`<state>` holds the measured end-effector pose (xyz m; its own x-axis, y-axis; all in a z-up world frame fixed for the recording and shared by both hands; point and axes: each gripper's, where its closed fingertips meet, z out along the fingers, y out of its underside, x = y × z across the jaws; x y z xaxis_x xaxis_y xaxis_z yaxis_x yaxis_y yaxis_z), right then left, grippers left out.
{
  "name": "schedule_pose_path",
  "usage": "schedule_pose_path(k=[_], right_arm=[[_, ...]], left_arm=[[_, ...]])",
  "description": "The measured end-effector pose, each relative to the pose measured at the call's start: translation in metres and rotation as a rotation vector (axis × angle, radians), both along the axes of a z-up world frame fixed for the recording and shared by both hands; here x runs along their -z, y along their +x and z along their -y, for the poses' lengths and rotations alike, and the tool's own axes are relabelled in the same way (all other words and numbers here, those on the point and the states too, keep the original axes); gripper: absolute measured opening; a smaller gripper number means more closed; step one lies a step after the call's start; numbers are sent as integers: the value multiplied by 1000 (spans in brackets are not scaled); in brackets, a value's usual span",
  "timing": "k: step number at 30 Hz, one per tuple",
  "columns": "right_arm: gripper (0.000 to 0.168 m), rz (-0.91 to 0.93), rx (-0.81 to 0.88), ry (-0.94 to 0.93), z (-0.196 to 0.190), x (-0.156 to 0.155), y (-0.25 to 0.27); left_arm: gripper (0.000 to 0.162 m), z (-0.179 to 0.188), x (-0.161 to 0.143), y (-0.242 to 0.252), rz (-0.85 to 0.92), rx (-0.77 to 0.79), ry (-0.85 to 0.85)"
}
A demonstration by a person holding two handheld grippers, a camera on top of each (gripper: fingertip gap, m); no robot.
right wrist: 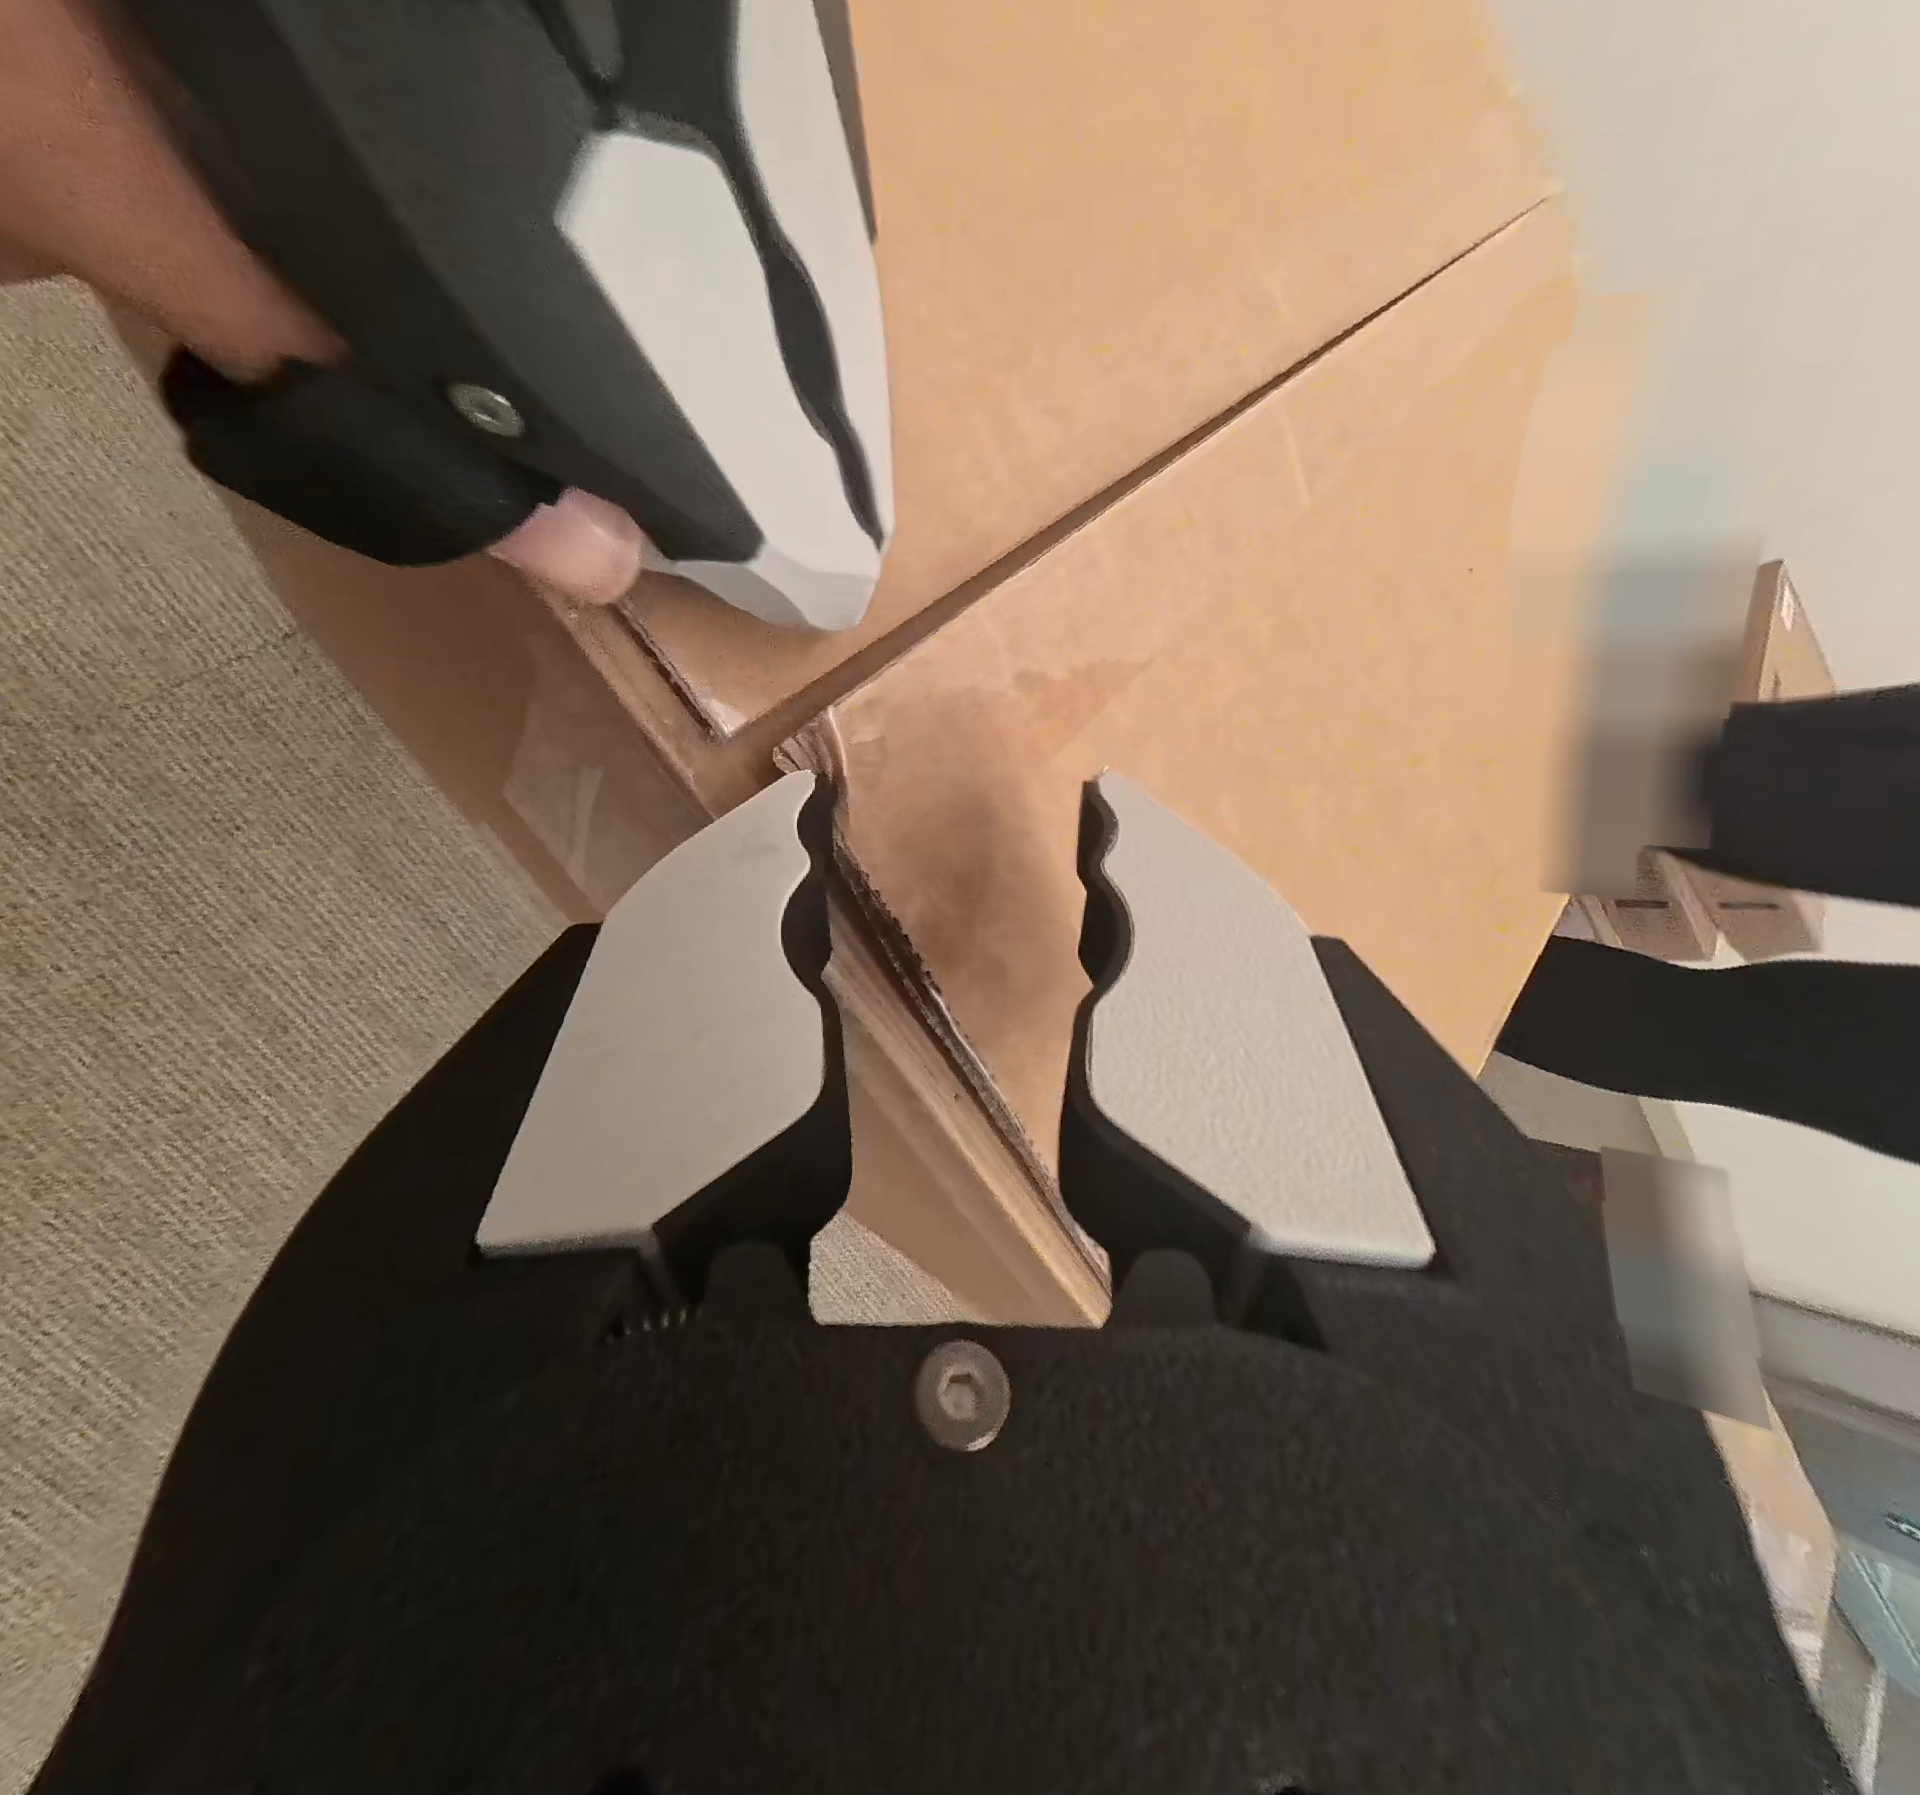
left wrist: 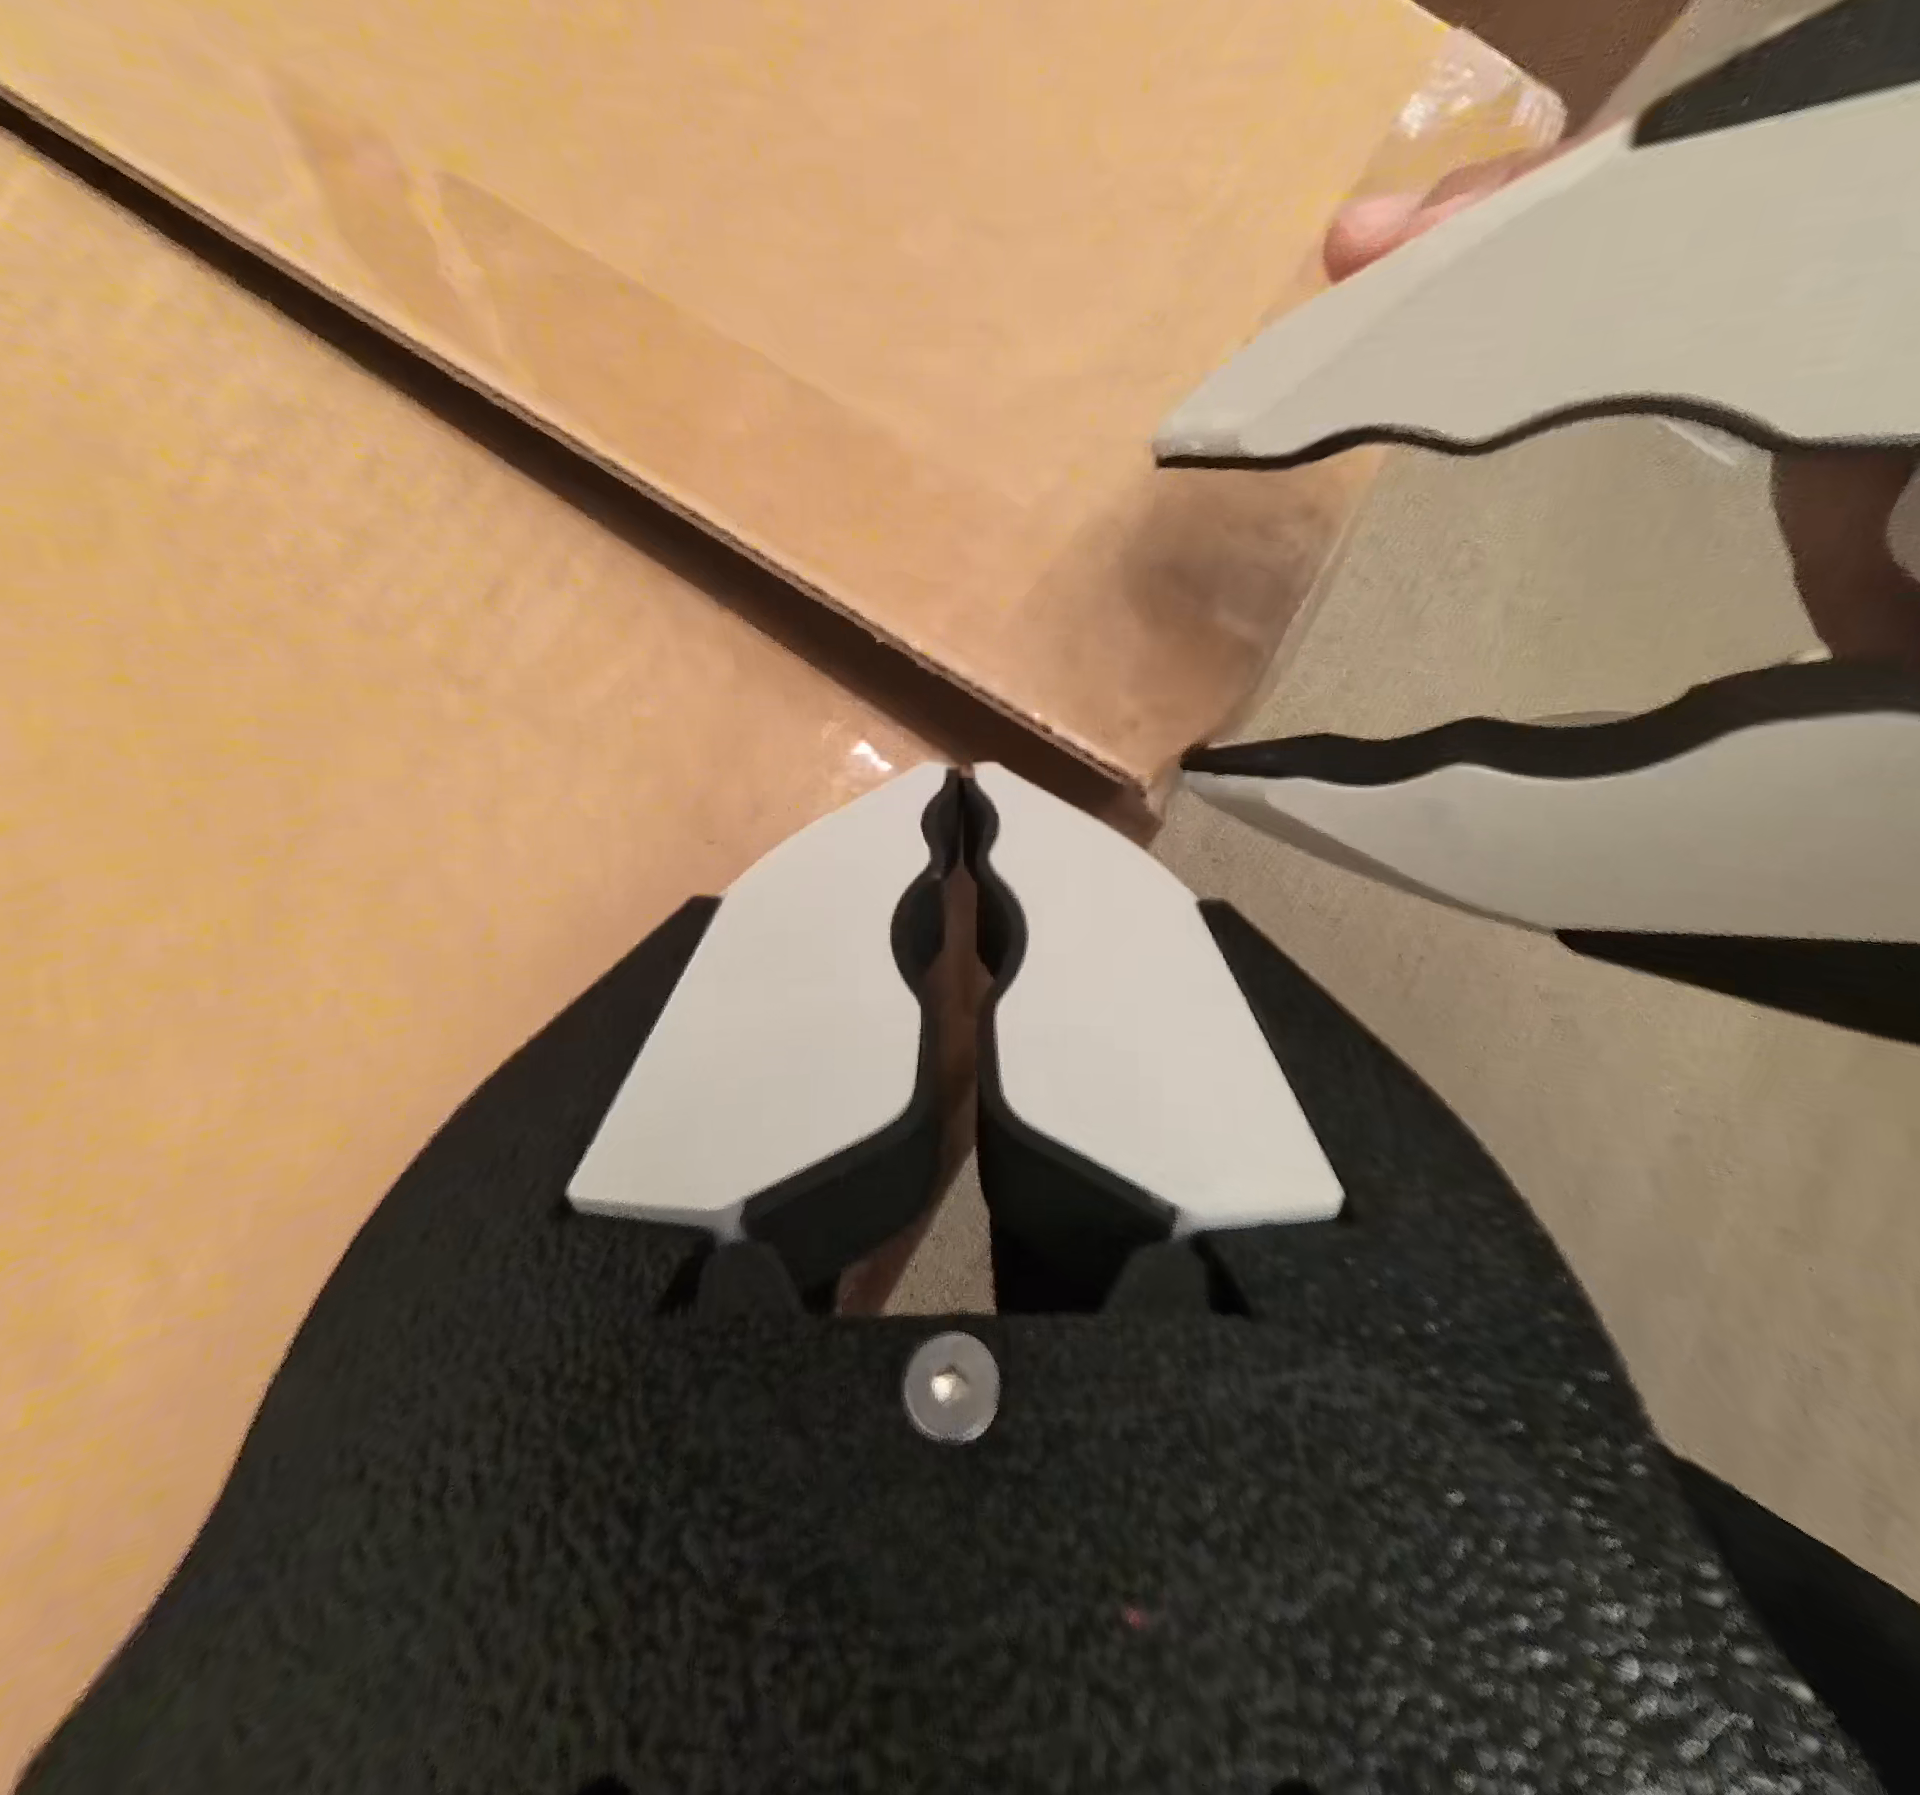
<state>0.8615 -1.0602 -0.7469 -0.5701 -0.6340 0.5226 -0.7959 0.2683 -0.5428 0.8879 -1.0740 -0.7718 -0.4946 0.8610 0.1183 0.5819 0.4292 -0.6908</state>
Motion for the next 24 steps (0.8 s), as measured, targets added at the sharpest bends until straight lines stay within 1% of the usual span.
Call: schedule_pose_path(k=[4,10,12,16,19,21,23,24], right_arm=[[47,16,3,-4,0,0,-1],[47,-3,-11,-34,0,0,-1],[47,-1,-12,-42,0,-2,0],[48,9,-9,-63,0,-7,-2],[47,27,0,-45,0,-6,-2],[47,35,-6,-37,-1,-5,-1],[42,25,-29,-49,-5,-6,1],[43,14,-42,-45,-9,-5,1]], left_arm=[[0,-1,3,-7,39,46,9],[0,-3,6,-5,52,34,62],[0,-3,9,1,96,41,41],[0,-5,14,-7,133,92,43],[0,-5,12,-12,131,139,30],[0,-5,12,-12,119,143,37],[0,-5,14,-12,135,151,30],[0,-4,14,-12,136,152,26]])
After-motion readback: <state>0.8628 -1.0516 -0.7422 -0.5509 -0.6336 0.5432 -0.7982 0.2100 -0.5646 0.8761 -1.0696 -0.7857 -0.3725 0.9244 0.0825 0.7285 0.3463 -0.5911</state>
